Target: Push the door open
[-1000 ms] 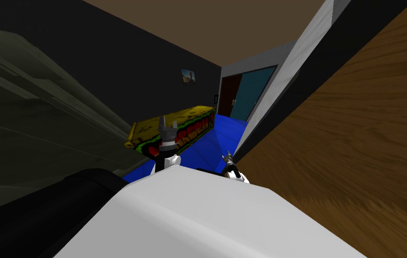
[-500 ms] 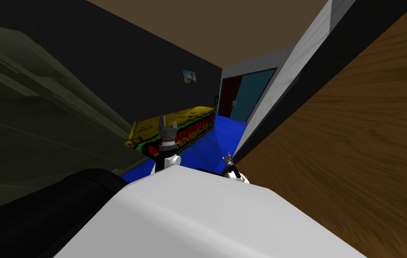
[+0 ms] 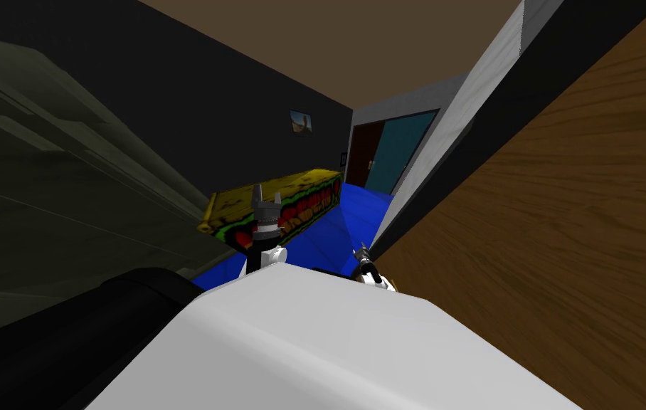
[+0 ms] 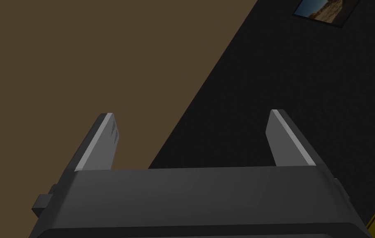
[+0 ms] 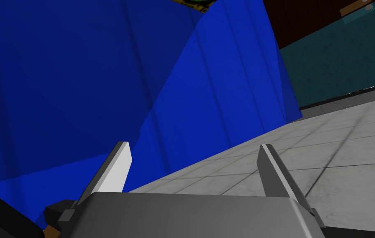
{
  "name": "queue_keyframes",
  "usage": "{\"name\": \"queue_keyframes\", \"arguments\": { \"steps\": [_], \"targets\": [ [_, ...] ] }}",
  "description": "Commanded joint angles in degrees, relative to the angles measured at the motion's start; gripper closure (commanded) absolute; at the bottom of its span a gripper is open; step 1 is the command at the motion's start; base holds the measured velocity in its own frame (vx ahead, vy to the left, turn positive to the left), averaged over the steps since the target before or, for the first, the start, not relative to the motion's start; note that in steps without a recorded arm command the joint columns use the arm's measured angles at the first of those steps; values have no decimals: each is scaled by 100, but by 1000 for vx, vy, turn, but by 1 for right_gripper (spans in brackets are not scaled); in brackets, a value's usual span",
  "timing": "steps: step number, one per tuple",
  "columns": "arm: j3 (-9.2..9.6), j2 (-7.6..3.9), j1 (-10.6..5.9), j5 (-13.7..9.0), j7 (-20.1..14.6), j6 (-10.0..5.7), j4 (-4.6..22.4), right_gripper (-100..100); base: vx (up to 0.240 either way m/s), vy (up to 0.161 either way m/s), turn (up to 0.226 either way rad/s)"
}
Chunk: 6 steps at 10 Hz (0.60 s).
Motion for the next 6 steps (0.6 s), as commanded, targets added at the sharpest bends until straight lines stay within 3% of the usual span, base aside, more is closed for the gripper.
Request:
{"name": "queue_keyframes", "arguments": {
  "steps": [1, 2, 6],
  "targets": [
    [-50, -66, 192, -9, 7, 184, -200, -100, -1, -11, -6],
    [-67, -72, 209, -21, -6, 244, -175, -100, -1, -12, -6],
    [-67, -72, 209, -21, -6, 244, -175, -100, -1, -14, -5]
  ]
}}
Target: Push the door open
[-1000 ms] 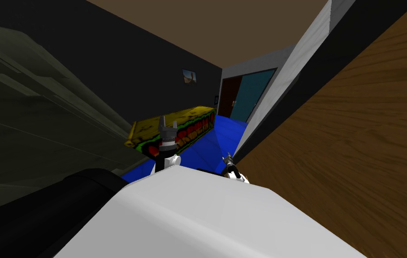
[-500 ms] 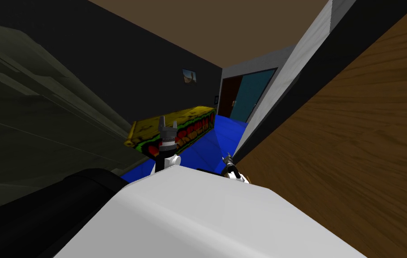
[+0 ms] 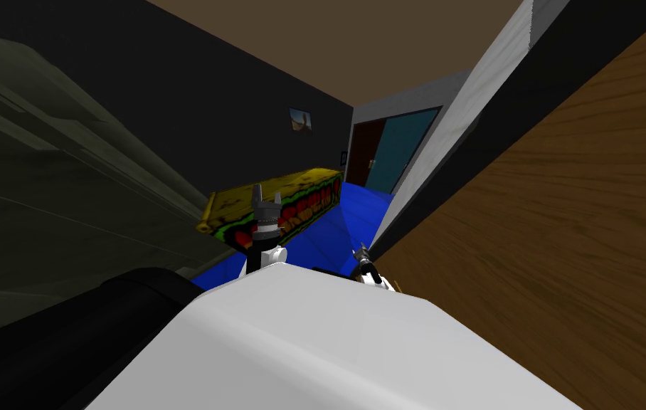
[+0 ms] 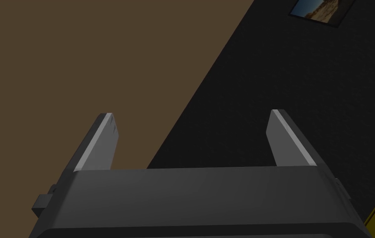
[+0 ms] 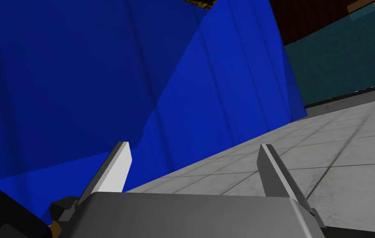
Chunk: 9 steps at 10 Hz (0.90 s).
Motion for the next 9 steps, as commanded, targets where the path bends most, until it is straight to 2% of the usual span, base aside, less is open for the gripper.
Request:
{"name": "queue_keyframes", "arguments": {
  "steps": [1, 3, 4, 9],
  "targets": [
    [-115, -91, -100, -44, -27, -128, 286, -100, -1, -12, -4],
    [-115, -91, -100, -44, -27, -128, 431, -100, 1, -9, -6],
    [-132, -97, -83, -56, -40, -69, 456, -100, 1, -7, -7],
    [-149, -103, -90, -68, -52, -9, 480, -100, -1, -8, 2]
  ]
}}
